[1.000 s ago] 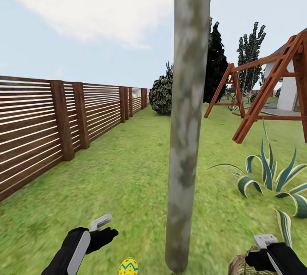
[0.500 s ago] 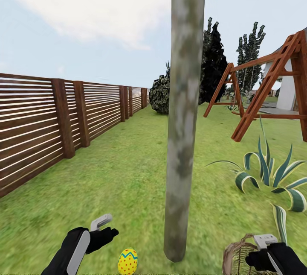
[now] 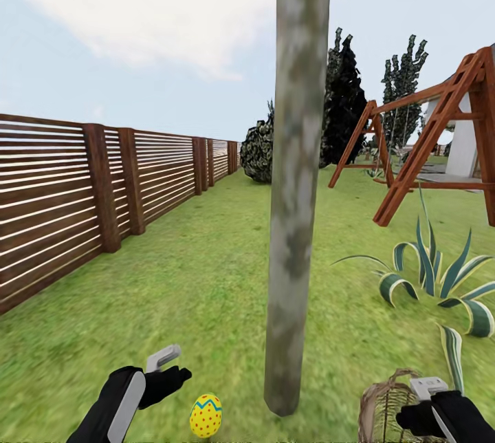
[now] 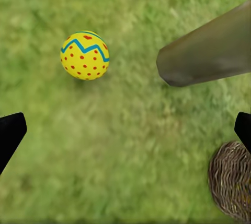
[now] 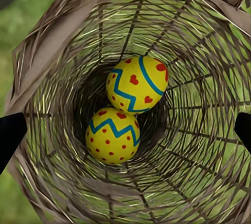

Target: Take the three Easter eggs out of the wicker basket on the lawn in the garden, then place them on the lawn next to a single tree (choose any tree) so that all three eggs are next to the same tree and none are left in the basket.

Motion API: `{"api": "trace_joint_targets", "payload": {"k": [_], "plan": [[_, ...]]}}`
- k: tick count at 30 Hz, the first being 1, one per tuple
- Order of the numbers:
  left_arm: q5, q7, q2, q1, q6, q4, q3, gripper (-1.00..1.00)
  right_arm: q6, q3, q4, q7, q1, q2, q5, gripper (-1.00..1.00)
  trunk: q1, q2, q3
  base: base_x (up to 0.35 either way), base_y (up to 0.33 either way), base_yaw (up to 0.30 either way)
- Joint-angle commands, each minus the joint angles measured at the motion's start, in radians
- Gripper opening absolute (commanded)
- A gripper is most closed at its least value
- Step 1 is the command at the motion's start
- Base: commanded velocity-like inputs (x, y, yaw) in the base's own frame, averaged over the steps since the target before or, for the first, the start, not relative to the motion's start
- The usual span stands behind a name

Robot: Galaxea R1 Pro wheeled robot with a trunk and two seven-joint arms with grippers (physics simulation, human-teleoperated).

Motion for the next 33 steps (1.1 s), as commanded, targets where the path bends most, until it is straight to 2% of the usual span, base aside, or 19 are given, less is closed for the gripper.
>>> {"api": "trace_joint_targets", "payload": {"k": [1,9,12,16,20,26,33], "plan": [[0.011,0.009,-0.001,-0.001,0.005,-0.001,0.002,1.0,0.004,-0.004,-0.001,0.008,-0.001,0.0,0.01,1.0,0.004,-0.008,-0.004,0.0,0.0,0.0],[0.009,0.011,0.004,-0.001,0.006,-0.009,0.002,1.0,0.004,-0.006,-0.007,0.012,-0.001,-0.008,0.008,1.0,0.035,-0.064,-0.03,0.0,0.0,0.0],[0.008,0.013,0.017,-0.001,0.007,-0.021,0.002,1.0,0.009,-0.004,-0.014,0.016,-0.001,-0.02,0.019,1.0,0.046,-0.085,-0.039,0.0,0.0,0.006],[0.007,0.015,0.017,-0.001,0.008,-0.021,0.002,1.0,0.013,-0.006,-0.016,0.016,-0.001,-0.046,0.016,1.0,0.061,-0.113,-0.051,0.0,0.0,0.001],[0.006,0.011,0.021,-0.001,0.01,-0.018,0.002,1.0,0.018,-0.008,-0.016,0.015,-0.001,-0.058,0.014,1.0,0.077,-0.141,-0.064,0.0,0.0,0.0],[0.007,0.011,0.071,-0.001,0.022,-0.027,0.003,1.0,0.124,-0.014,-0.034,0.015,-0.001,-0.078,0.011,1.0,0.1,-0.183,-0.083,0.0,0.0,0.0],[0.006,0.012,0.086,-0.001,0.025,-0.003,0.005,1.0,0.146,-0.029,-0.081,0.017,-0.001,-0.08,0.01,1.0,0.127,-0.232,-0.105,0.0,0.0,0.0]]}}
